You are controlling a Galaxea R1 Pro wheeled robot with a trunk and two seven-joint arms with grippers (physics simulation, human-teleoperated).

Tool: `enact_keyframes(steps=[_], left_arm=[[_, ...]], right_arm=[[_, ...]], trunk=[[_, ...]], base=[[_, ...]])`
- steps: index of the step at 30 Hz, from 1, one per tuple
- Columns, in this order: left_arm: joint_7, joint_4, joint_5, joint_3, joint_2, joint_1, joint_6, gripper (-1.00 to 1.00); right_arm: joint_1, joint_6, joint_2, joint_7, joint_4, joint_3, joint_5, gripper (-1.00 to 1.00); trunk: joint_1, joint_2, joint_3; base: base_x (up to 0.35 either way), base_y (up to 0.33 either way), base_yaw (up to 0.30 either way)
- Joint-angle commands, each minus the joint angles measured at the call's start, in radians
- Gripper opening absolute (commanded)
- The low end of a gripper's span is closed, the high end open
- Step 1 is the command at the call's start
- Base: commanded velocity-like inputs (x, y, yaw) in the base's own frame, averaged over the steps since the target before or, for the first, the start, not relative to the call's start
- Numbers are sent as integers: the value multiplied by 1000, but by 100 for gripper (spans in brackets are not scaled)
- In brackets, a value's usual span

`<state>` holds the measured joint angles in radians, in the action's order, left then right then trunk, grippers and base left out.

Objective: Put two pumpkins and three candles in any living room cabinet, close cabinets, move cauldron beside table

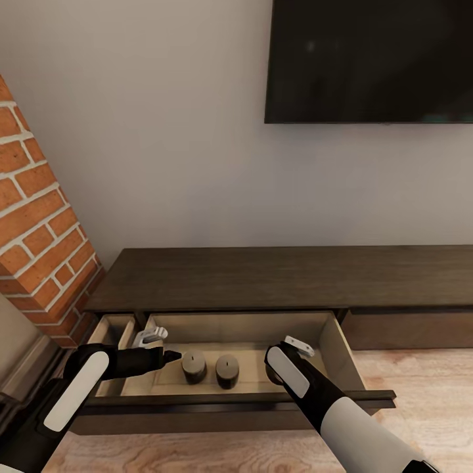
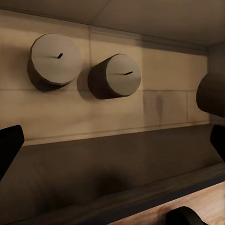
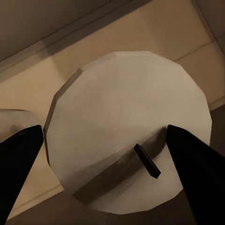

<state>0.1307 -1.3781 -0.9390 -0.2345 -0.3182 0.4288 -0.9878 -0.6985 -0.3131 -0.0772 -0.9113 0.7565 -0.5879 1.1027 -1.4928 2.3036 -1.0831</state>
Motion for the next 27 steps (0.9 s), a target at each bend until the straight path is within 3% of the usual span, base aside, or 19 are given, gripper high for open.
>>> enact_keyframes(steps=[1,6,7,19,27], left_arm=[[10,-1,-11,-2,-1,1,-2,100],[10,-1,-11,-2,-1,1,-2,100],[10,-1,-11,-2,-1,1,-2,100],[9,-1,-11,-1,-1,1,-2,100],[9,0,-11,-1,-1,1,-2,100]], right_arm=[[-1,-6,1,-6,1,-3,3,-100],[-1,-7,1,-6,1,-3,3,-100],[-1,-7,1,-6,1,-3,3,100],[-1,-7,1,-6,1,-3,3,100],[-1,-7,1,-6,0,-3,3,100]], trunk=[[0,0,-1],[0,0,-1],[0,0,-1],[0,0,-1],[31,-56,24]], base=[[0,0,0],[0,0,0],[0,0,0],[0,0,0],[0,0,0]])
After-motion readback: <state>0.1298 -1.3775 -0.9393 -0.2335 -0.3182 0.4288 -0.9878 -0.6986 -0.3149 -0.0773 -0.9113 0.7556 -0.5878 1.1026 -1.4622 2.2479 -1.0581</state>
